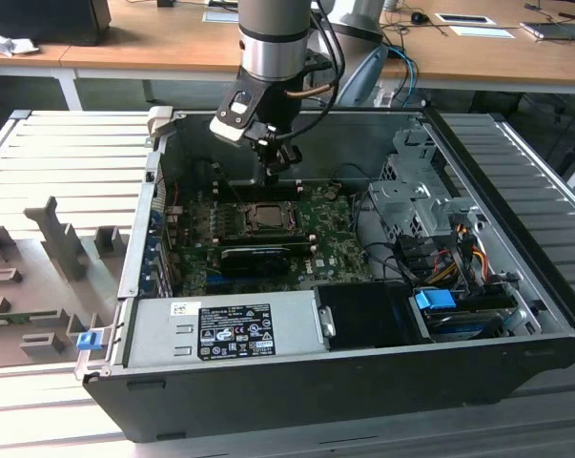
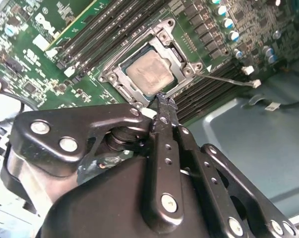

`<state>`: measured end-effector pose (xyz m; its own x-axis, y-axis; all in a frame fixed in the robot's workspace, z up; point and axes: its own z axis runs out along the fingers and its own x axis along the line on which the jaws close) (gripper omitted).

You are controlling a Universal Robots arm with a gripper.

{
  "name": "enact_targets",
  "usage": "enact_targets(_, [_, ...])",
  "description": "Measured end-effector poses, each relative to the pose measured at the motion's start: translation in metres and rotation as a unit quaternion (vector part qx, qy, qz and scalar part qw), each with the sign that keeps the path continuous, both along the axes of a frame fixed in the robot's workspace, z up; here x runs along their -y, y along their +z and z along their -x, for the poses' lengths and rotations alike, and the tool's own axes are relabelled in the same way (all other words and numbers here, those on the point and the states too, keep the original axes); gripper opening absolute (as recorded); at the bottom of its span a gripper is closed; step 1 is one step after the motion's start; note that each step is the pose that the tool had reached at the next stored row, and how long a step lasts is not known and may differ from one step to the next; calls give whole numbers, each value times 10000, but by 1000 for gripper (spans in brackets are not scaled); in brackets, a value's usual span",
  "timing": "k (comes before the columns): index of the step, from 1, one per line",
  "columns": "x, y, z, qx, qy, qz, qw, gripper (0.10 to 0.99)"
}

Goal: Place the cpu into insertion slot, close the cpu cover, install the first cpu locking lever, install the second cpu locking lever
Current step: 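Install the first cpu locking lever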

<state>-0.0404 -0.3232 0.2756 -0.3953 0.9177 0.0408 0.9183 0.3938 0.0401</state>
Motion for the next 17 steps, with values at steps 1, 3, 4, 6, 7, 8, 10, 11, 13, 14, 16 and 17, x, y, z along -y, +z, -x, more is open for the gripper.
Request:
enact_targets(1, [0, 0, 0, 0, 184, 0, 9998, 106])
enact_targets(3, [0, 0, 0, 0, 419, 1, 9991, 106])
enact_targets(4, [0, 0, 0, -1, 508, 1, 9987, 106])
enact_targets(6, [0, -1, 0, 0, 730, 1, 9973, 106])
enact_targets(7, [0, -1, 0, 0, 829, 0, 9966, 106])
enact_targets(8, [0, -2, 0, 0, 966, 0, 9953, 106])
enact_targets(10, [0, -2, 0, 0, 1156, 1, 9933, 106])
enact_targets(11, [0, -2, 0, 0, 1197, 0, 9928, 106])
enact_targets(13, [0, -3, 0, 0, 1322, 0, 9912, 106])
enact_targets(14, [0, -4, 0, 0, 1438, 0, 9896, 106])
enact_targets(16, [0, -4, 0, 0, 1541, 1, 9880, 106])
enact_targets(17, [0, -4, 0, 0, 1601, 1, 9871, 106])
